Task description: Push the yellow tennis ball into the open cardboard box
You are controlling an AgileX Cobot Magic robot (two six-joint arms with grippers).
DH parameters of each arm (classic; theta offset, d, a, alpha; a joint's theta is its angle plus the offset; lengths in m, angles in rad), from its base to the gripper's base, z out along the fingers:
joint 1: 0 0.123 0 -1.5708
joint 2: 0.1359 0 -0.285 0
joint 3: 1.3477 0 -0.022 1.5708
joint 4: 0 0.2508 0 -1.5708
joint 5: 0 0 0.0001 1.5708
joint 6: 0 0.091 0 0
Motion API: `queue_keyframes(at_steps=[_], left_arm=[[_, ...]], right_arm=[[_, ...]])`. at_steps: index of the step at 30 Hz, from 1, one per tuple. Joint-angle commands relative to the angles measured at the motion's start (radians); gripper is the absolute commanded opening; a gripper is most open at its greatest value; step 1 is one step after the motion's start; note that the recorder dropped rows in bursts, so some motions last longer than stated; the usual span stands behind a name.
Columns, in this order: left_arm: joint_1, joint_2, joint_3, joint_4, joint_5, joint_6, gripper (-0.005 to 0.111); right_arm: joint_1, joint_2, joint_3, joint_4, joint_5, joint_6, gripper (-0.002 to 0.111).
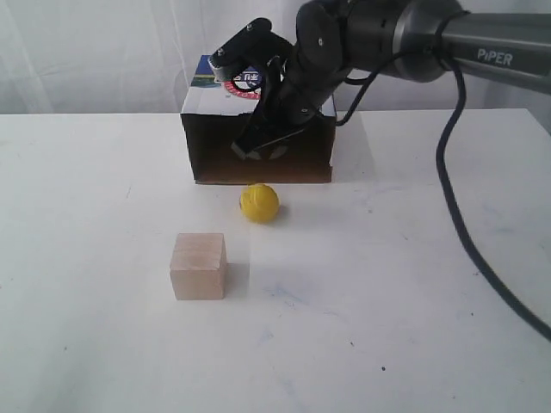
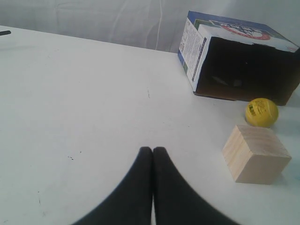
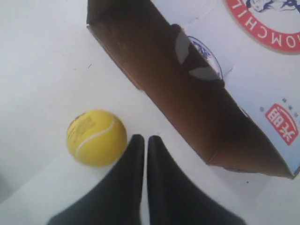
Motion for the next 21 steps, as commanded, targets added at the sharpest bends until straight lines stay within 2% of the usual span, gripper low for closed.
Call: queue_keyframes(at_steps=[1,13,21], left_arm=[[-0.005,-0.005,0.004,-0.006,0.0,-0.003,0.0],[-0.005,-0.005,0.004,-0.006,0.0,-0.003,0.0],[-0.005,-0.005,0.004,-0.006,0.0,-0.003,0.0]], right_arm=[[-0.003,-0.029,-0.019,0.012,0.105,-0.011,0.003],[0.012,-0.056,-0.005,0.154,0.243,-0.061,0.003],[0.023,0.015,-0.005,0.16,0.159,-0.077,0.003]])
